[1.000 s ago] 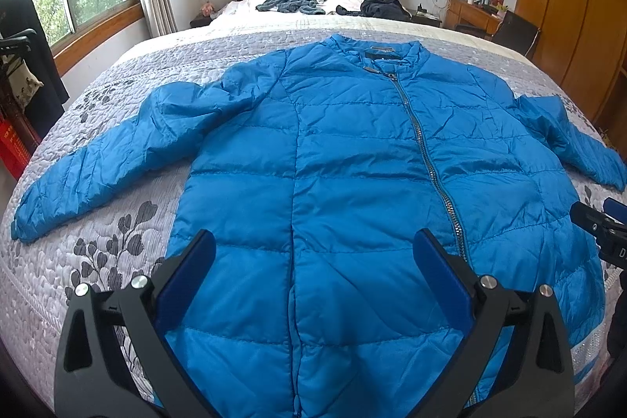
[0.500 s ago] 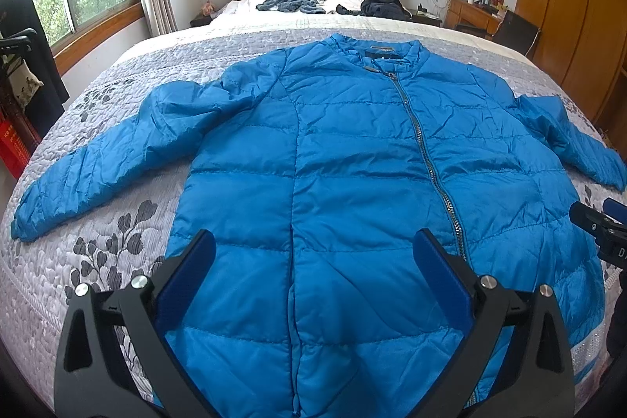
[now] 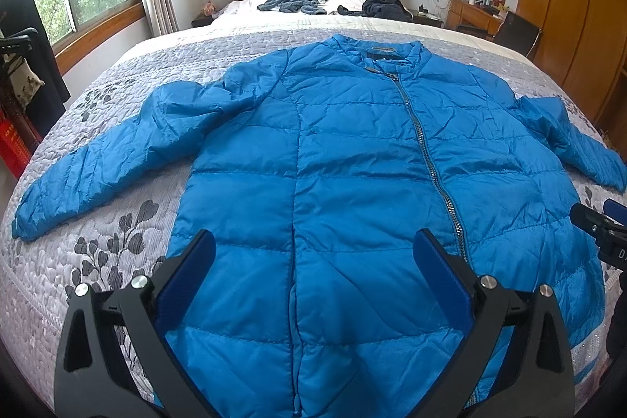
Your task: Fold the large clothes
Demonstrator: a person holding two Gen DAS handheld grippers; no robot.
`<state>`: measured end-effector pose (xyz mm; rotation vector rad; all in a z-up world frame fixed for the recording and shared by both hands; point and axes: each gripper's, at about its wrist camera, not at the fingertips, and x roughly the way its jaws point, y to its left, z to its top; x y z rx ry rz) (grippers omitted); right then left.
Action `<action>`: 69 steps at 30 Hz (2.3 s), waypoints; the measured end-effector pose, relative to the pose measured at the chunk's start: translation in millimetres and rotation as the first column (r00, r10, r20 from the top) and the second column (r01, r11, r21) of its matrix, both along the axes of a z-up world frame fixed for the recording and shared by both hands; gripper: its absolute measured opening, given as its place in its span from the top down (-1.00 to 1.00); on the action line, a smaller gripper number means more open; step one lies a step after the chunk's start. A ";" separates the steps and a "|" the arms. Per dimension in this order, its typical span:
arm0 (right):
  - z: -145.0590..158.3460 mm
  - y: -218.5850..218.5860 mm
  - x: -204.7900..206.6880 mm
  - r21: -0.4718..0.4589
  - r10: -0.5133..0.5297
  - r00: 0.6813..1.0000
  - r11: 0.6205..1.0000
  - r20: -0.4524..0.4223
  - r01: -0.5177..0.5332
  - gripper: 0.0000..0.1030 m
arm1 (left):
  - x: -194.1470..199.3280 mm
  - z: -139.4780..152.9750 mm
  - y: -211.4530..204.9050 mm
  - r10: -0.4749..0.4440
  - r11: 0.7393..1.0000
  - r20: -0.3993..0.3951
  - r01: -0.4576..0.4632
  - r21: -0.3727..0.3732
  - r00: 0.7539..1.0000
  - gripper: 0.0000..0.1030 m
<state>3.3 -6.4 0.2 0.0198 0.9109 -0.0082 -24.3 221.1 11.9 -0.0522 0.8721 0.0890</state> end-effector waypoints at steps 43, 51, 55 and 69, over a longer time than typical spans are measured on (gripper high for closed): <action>-8.2 -321.4 73.8 0.118 -0.510 0.845 0.840 -0.161 0.529 -0.93 | 111.6 19.0 -73.0 -0.072 0.996 -0.036 0.070 -0.052 0.997 -0.94; -54.2 -425.9 87.8 0.211 -0.579 0.755 0.732 -0.307 0.647 -0.84 | 129.4 8.0 -103.8 -0.111 0.993 -0.018 0.110 -0.051 0.994 -0.94; -58.1 -432.1 91.0 0.221 -0.581 0.761 0.733 -0.287 0.643 -0.75 | 132.5 -1.0 -104.1 -0.109 0.993 -0.042 0.107 -0.047 0.993 -0.94; -25.5 -435.6 94.8 0.312 -0.566 0.803 0.741 -0.186 0.595 0.65 | 115.5 8.7 -71.2 -0.083 0.995 -0.002 0.082 -0.048 0.997 -0.94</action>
